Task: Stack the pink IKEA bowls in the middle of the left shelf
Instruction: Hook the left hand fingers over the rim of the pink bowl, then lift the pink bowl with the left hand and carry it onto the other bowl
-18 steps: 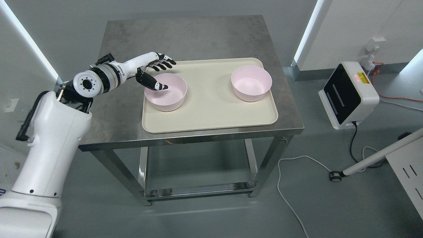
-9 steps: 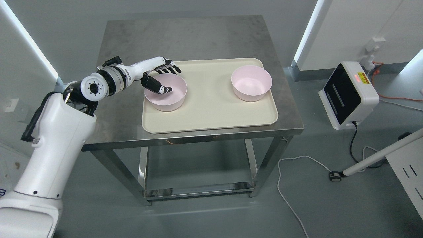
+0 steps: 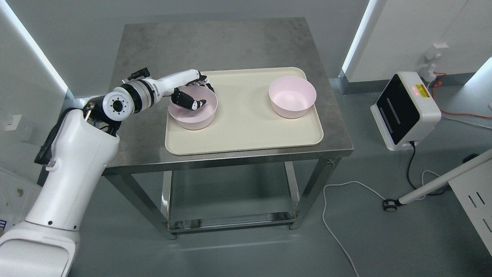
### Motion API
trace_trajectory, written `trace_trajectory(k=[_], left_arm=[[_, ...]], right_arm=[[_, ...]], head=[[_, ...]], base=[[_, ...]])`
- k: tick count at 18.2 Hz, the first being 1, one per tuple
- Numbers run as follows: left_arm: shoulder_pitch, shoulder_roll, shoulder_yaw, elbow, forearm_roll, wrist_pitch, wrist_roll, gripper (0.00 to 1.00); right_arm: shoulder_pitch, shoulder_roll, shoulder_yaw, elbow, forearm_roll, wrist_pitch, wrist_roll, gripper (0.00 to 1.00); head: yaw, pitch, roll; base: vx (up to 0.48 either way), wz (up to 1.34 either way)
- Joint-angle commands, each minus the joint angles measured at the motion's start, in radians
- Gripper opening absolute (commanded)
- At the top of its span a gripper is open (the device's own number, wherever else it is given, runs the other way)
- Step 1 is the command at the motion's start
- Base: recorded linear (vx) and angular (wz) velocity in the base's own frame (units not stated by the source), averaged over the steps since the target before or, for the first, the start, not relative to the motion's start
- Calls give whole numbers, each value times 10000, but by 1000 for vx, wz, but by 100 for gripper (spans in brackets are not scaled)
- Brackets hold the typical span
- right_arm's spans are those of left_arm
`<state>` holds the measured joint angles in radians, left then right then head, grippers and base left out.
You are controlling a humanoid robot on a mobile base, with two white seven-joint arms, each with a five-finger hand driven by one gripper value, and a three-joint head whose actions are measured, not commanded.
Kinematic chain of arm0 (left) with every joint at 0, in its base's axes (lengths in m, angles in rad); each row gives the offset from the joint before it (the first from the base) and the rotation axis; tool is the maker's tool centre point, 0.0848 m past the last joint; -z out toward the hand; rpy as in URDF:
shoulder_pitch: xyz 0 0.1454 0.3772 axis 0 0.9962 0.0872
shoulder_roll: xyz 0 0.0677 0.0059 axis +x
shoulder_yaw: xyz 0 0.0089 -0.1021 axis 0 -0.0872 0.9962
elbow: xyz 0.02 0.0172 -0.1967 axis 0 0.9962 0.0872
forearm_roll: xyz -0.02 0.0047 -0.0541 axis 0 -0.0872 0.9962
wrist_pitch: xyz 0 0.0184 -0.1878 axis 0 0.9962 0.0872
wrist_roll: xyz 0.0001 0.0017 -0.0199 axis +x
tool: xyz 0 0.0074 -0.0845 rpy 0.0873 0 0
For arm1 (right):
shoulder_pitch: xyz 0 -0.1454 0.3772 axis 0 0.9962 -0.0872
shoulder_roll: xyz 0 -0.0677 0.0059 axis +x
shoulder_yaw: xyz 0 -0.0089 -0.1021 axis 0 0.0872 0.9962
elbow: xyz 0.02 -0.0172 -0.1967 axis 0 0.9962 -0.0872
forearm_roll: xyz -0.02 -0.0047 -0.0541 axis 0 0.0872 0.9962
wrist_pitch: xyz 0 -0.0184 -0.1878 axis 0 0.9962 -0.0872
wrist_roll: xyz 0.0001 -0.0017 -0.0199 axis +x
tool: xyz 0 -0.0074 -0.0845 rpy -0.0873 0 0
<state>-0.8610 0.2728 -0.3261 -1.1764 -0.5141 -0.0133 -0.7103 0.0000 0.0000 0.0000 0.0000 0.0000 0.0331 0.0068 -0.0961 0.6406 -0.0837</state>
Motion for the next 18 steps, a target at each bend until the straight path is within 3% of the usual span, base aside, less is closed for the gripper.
trace_trajectory(k=[1, 3, 11, 18], left_arm=[[35, -610, 362, 505, 32, -478, -61, 10], [35, -809, 682, 520, 155, -984, -91, 1], [-148, -1822, 1803, 398, 248, -1110, -459, 0], [-1897, -2553, 1653, 337, 202, -589, -797, 0]], right_arm=[[292, -175, -123, -337, 0, 21, -6, 100], [292, -175, -107, -337, 0, 6, -6, 100], [292, -175, -108, -337, 0, 6, -6, 100], [292, -175, -123, -337, 0, 21, -6, 100]], head=[[0, 0, 0], [0, 0, 0], [0, 0, 0], [0, 0, 0]], base=[[0, 0], [0, 0], [0, 0], [0, 0]])
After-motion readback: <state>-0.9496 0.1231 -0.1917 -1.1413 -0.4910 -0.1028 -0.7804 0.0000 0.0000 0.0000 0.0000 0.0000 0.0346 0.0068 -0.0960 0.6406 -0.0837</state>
